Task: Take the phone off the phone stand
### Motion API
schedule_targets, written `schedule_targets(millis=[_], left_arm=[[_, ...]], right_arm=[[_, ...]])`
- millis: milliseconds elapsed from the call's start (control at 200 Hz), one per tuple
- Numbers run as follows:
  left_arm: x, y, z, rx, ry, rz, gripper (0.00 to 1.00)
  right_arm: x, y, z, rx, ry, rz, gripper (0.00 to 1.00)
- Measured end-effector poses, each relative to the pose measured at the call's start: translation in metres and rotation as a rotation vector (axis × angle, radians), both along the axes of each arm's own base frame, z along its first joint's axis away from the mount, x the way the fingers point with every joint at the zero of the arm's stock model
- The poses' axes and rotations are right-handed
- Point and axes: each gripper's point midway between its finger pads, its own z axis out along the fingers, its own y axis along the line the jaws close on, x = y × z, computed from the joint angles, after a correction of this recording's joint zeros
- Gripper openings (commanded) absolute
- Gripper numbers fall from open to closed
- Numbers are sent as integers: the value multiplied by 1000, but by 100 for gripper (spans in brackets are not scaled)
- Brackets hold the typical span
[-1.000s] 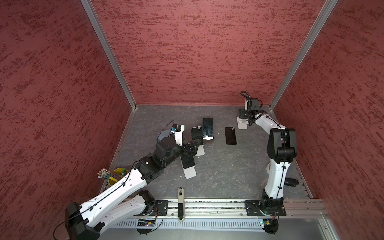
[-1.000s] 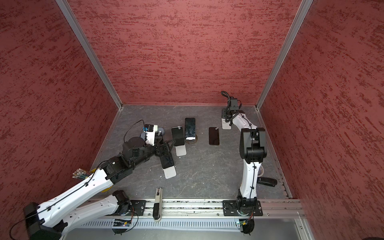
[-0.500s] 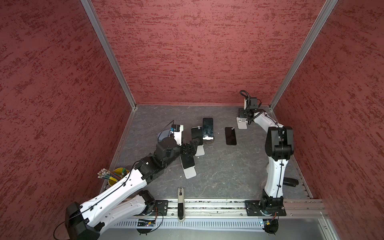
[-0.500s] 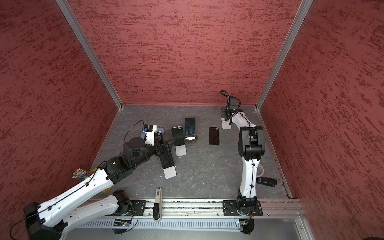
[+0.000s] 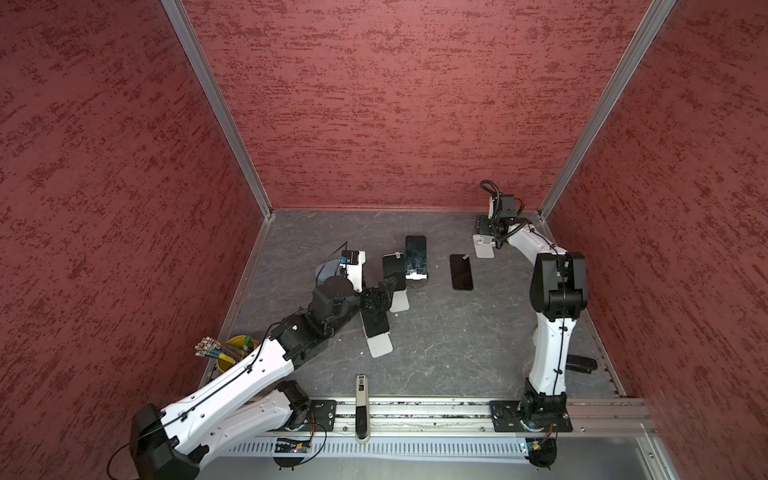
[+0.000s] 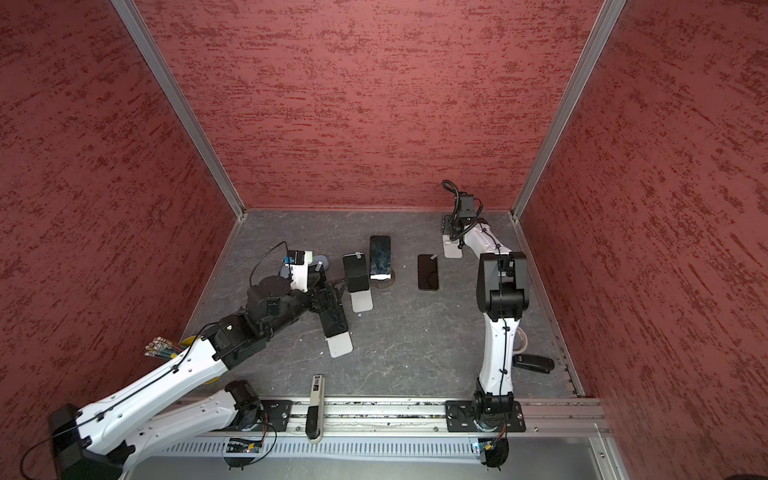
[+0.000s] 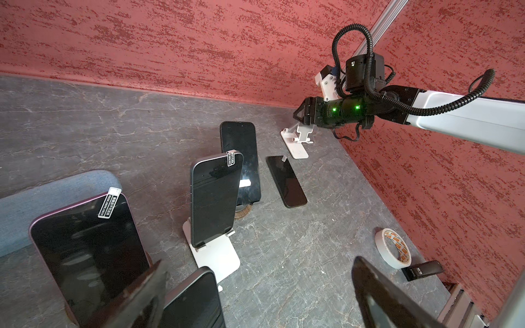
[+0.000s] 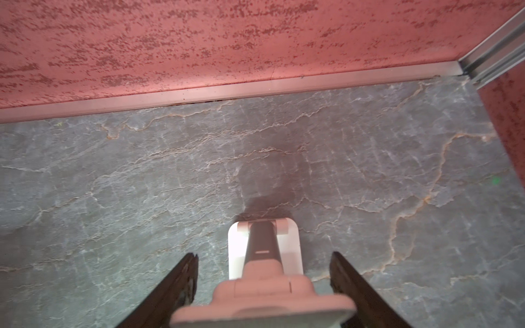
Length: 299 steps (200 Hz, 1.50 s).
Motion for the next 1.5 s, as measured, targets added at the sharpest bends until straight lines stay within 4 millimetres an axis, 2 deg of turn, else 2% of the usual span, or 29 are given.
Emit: schedule_targets(millis=[230, 426, 566, 666, 977, 1152, 1353, 1498], left_arm=[[-3, 4, 5, -21, -1, 10, 99], [-4, 12, 6, -33, 7, 46, 100], [-5, 21, -1, -22, 37, 89, 100], [-5, 25, -8, -4, 62, 112, 100], [-4, 25, -22, 48, 109, 115, 99], [-5, 28, -24, 53, 115, 123, 100], [-5, 34, -23, 62, 118, 154, 100], [-5, 36, -21, 57, 120, 164, 99]], right_arm=[[-3, 1, 6, 23, 1, -14, 86], [-18, 2, 38, 28, -44, -20, 88], [-28, 8, 66, 24, -88, -14, 88], [-39, 15, 75, 14, -98, -7, 89], [-96, 73, 79, 51, -76, 79, 89], [-136, 122, 82, 116, -72, 176, 89], [-180, 172, 70, 192, -37, 283, 88], [-201, 186, 59, 217, -4, 312, 88]])
